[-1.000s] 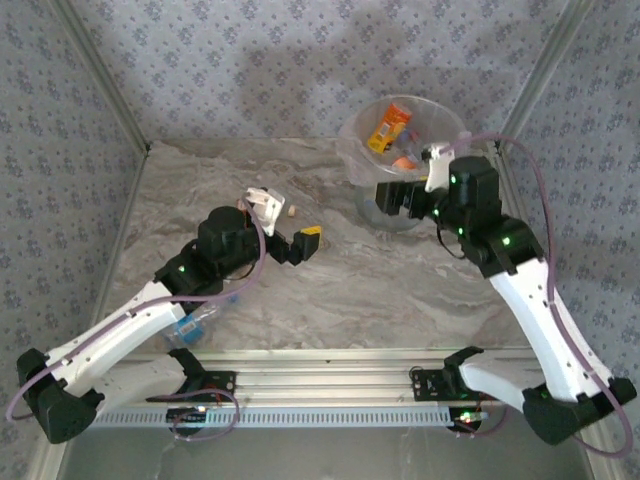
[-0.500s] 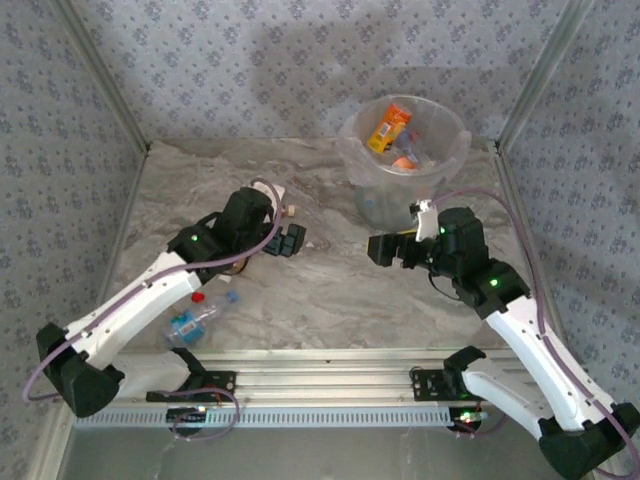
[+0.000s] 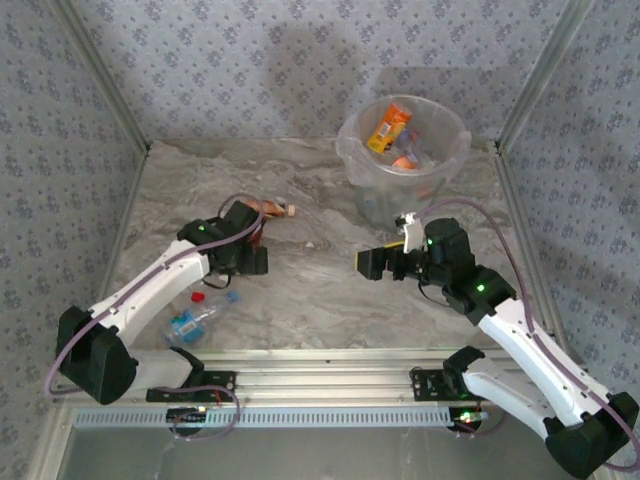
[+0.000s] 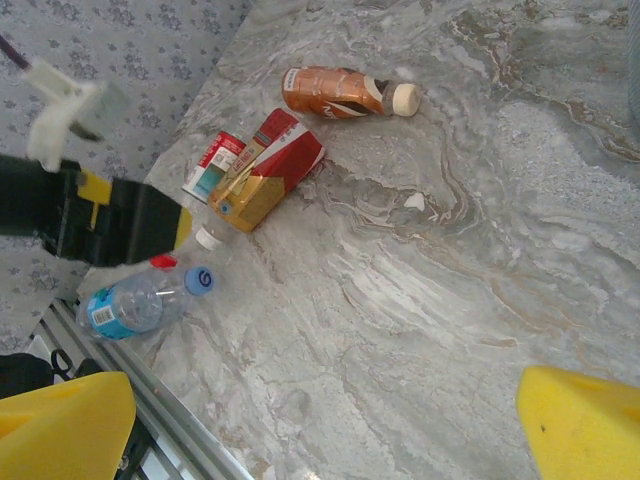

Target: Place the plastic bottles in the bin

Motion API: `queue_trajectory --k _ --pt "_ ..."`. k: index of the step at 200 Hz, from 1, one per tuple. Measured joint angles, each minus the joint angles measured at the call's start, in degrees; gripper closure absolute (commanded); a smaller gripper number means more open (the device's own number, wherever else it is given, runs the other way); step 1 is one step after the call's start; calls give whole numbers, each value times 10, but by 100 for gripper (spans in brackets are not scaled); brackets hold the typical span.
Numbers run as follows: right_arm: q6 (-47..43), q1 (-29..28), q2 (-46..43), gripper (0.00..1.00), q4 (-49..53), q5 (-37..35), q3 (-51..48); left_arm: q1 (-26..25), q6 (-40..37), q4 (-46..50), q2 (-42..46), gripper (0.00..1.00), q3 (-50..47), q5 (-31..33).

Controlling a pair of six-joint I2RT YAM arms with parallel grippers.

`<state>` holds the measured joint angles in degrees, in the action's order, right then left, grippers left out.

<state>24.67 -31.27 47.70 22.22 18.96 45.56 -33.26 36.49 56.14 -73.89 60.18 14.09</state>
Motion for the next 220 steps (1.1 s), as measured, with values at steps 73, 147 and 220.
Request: queue_trajectory --k 73,147,220 --pt "2 -8 0 0 -11 -1 -9 2 186 43 78 0 -107 -46" --pt "2 -8 0 0 -12 -3 -16 3 342 73 142 0 -156 -60" --pt "2 -8 -1 0 -14 -3 -25 98 345 60 137 1 -175 -85"
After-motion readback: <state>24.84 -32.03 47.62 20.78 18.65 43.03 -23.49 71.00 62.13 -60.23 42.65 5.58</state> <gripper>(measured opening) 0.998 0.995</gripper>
